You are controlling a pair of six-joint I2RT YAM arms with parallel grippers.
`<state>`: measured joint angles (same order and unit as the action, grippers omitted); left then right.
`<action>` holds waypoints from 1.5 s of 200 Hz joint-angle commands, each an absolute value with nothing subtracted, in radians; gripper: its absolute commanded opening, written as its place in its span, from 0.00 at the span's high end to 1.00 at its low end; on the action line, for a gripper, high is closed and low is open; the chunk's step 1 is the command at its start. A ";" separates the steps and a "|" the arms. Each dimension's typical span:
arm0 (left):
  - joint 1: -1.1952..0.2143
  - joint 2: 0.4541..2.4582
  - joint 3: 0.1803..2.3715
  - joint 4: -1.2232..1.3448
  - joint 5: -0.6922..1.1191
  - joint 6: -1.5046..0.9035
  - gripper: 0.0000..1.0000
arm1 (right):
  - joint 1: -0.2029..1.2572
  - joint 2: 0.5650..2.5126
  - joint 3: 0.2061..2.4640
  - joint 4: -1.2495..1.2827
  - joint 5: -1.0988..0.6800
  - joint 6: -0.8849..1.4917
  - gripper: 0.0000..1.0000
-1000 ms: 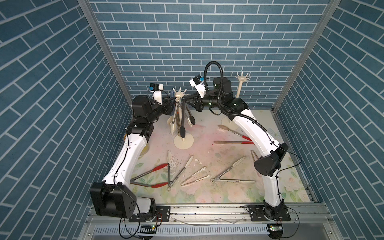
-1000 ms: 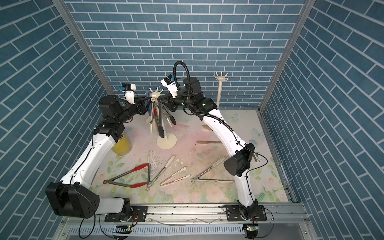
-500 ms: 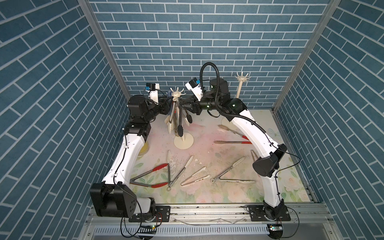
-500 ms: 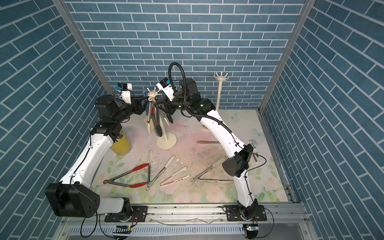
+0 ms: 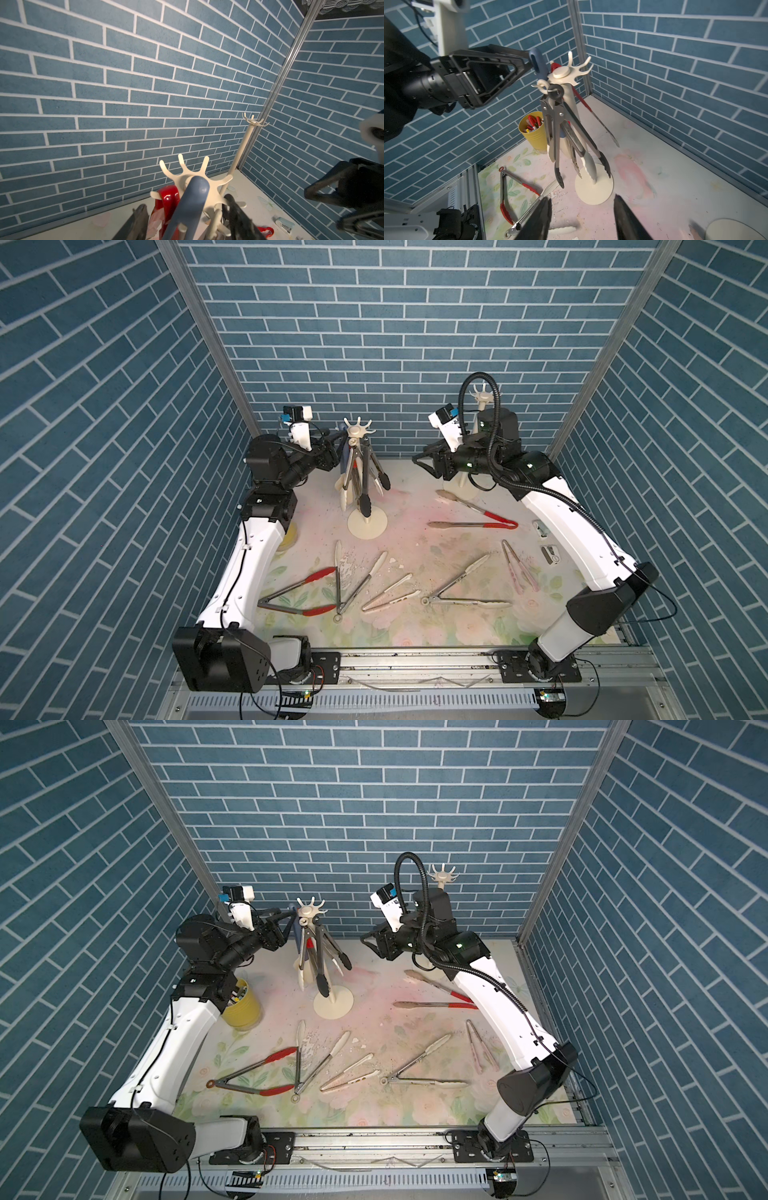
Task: Hang food tongs on kitchen utensil racks
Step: Adjust the food tongs at the rack, then pick up the food tongs from the center of the board.
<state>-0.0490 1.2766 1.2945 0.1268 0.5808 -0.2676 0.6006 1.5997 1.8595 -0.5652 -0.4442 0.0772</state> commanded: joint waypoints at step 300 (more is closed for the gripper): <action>-0.043 0.753 0.867 -0.029 0.529 -0.184 0.01 | 0.194 1.115 0.799 -0.751 -0.056 0.469 0.52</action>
